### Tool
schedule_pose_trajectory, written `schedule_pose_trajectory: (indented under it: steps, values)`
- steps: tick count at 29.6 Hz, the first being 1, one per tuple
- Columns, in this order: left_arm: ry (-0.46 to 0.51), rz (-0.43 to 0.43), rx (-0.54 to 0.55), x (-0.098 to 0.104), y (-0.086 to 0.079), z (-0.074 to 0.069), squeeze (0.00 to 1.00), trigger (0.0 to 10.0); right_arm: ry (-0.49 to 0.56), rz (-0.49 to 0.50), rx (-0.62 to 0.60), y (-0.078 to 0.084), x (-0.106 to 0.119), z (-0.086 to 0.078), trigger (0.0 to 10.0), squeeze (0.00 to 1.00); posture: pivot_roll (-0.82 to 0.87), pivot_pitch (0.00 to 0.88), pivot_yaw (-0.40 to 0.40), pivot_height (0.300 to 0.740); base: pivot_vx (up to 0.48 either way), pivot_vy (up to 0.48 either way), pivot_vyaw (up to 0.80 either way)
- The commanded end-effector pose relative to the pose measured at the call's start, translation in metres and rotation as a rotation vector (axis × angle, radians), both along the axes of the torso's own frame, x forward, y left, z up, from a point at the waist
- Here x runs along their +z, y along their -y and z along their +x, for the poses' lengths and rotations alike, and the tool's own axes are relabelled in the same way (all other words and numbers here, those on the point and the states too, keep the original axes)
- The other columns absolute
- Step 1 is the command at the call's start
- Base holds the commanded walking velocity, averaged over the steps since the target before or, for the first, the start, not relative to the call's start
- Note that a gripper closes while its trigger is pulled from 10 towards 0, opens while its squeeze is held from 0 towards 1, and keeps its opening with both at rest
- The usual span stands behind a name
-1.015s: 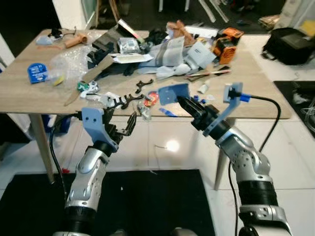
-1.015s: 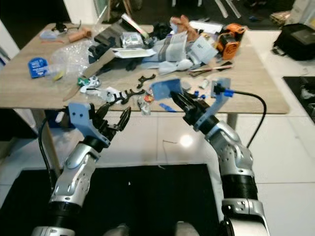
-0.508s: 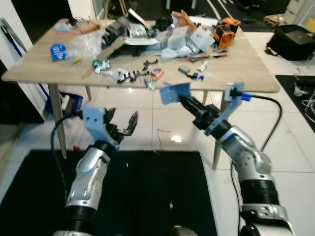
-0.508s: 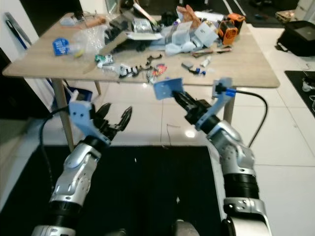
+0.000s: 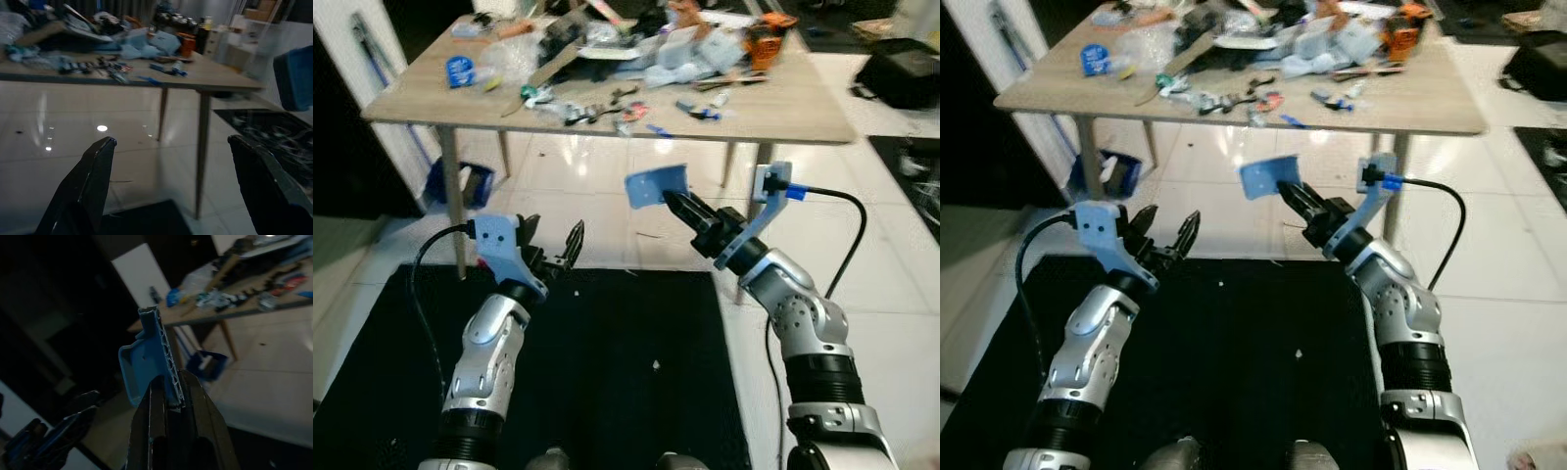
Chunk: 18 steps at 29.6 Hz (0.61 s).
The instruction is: Picking trash to rubbish bin
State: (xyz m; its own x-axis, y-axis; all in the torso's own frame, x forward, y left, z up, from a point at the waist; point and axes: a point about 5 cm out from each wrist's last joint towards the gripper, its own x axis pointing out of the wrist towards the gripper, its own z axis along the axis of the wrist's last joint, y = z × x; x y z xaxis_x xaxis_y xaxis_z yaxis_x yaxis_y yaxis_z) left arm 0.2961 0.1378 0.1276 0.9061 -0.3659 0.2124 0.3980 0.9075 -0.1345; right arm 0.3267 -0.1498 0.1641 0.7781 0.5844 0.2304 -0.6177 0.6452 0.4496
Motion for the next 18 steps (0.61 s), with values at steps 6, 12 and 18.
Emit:
schedule_pose_trajectory:
  steps: [6,12,18]
  values:
    - [-0.019,0.006,0.015,-0.0060,-0.0043,-0.0029,0.00,10.0,-0.008,0.008,0.016,-0.0060,-0.0016,-0.0004,10.0,0.00,-0.07,0.000,-0.023,0.740,-0.386,0.000,0.00]
    - [-0.019,0.007,0.013,-0.0063,-0.0044,-0.0031,0.00,10.0,-0.009,0.010,0.016,-0.0058,-0.0019,-0.0005,10.0,0.00,-0.07,0.000,-0.021,0.740,-0.387,0.000,0.00]
    - [-0.018,0.007,0.013,-0.0062,-0.0043,-0.0030,0.00,10.0,0.010,-0.004,0.016,-0.0065,0.0003,-0.0013,10.0,0.00,-0.07,0.000,-0.021,0.740,-0.387,0.000,0.00]
